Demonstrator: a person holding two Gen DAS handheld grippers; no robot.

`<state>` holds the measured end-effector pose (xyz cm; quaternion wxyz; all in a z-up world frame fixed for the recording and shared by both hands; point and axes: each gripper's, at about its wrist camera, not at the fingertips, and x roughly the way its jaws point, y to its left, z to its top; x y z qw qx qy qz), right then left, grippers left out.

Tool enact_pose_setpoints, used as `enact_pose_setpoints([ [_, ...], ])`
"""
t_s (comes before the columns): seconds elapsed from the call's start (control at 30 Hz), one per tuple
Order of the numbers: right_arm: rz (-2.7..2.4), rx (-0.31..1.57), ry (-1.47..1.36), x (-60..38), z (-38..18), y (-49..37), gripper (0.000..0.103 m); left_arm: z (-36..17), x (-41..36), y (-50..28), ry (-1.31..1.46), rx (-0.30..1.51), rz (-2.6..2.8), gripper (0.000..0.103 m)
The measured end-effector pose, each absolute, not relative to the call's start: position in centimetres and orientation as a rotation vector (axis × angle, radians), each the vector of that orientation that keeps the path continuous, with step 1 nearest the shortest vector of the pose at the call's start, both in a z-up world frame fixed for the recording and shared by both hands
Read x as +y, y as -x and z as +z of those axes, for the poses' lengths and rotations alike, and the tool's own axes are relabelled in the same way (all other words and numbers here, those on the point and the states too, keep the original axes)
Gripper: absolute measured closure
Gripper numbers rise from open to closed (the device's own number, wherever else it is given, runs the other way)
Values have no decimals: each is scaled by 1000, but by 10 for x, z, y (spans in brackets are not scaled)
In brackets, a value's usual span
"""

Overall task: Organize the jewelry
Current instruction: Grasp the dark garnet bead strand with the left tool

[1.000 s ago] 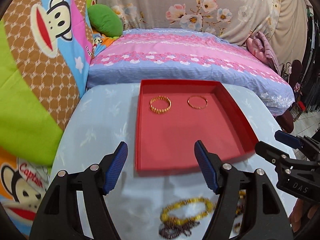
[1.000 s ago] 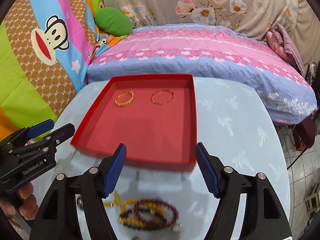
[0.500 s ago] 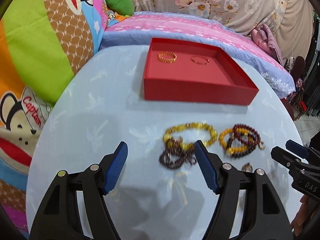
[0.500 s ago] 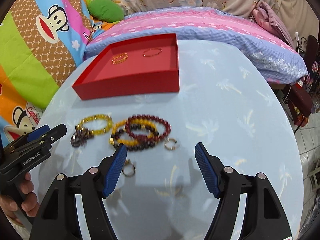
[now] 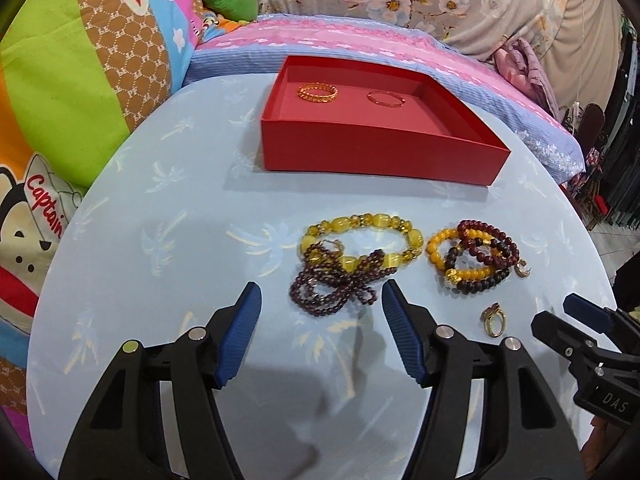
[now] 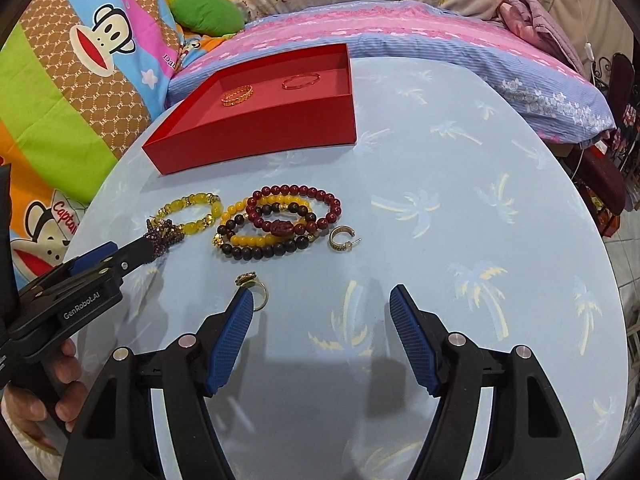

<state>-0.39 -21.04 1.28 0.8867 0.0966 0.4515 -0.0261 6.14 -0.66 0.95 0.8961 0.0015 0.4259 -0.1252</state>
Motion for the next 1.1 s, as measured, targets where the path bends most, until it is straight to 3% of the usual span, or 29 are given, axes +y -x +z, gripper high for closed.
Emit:
enact_pose_setpoints([
  [0.3,-55,938,-209,-210,13,-1,35,0,-19,-65,-23,903,-300,70],
  [0.37,-52,942,-213,-210,12,-2,35,0,-18,-65,-14,904,-309,87],
  [0.43,-47,945,-211,-209,11,-3,35,0,-17,-66,6,914,-322,96],
  [1.1,30,951,-193,-189,7,6,35,8,-5,-35,11,898,-342,98],
])
